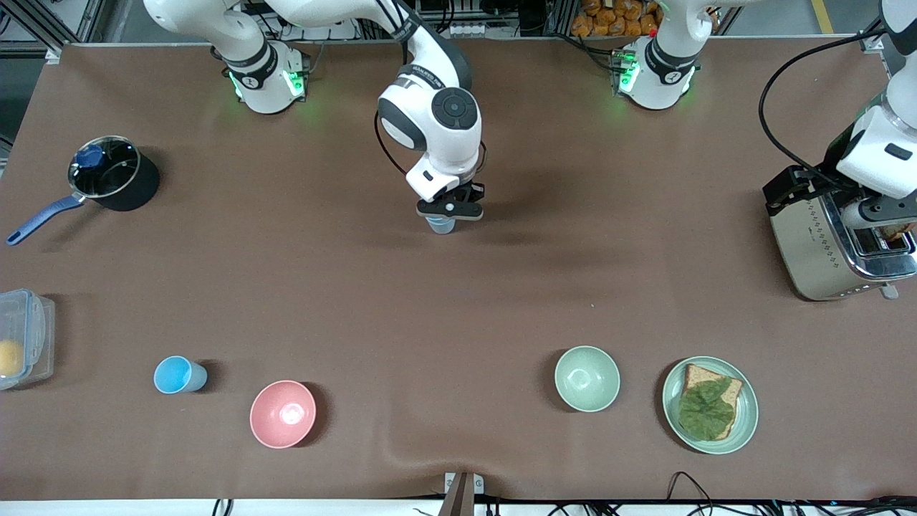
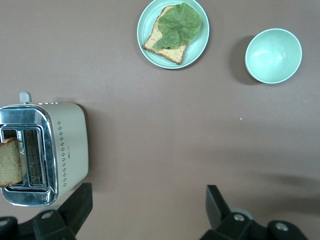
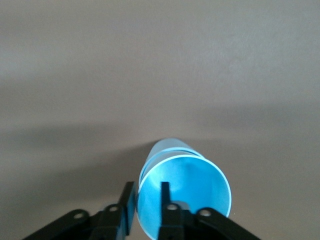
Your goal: Stack blue cups with both arms
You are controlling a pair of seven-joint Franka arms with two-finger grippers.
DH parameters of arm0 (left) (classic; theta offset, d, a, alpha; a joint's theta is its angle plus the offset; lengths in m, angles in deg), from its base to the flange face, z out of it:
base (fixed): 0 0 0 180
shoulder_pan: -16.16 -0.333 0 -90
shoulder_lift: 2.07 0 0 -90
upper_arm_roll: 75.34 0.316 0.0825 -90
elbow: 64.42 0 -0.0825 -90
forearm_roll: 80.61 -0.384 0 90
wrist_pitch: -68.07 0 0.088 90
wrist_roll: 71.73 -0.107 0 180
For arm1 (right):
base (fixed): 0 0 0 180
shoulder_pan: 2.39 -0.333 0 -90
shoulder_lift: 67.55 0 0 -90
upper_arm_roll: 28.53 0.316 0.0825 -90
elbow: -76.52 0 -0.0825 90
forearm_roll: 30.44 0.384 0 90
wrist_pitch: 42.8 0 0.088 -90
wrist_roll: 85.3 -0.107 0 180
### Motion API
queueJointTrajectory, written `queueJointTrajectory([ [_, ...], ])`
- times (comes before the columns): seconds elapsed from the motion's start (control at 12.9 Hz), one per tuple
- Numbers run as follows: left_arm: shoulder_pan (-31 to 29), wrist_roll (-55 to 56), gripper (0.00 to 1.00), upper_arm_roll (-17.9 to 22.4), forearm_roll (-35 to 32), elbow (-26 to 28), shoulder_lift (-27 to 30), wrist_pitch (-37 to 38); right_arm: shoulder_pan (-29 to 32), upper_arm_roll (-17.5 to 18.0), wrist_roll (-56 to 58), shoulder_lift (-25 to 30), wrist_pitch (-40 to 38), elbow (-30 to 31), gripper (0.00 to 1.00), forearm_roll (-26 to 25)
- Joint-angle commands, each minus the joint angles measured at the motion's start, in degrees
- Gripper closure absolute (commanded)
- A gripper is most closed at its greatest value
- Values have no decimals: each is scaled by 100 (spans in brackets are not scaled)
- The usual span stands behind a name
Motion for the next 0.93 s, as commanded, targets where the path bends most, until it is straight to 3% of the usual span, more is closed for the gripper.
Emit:
queueJointTrajectory([
  [0.0, 68, -141, 0, 163, 206, -11, 76, 121, 450, 56, -3, 359, -464, -83, 0, 40],
  [0.08, 68, -149, 0, 164, 198, -19, 76, 121, 722, 56, 154, 526, -536, -83, 0, 328],
  [0.23, 77, -149, 0, 172, 198, -19, 102, 191, 1267, 30, 1546, 764, -1217, -83, 0, 831],
  [0.54, 77, -149, 0, 172, 198, -20, 172, 253, 2751, 4, 4000, 1414, -2722, -22, 0, 815],
  [0.85, 77, -141, 0, 155, 198, -28, 233, 412, 4035, 12, 4549, 1968, -2831, 58, 0, 666],
])
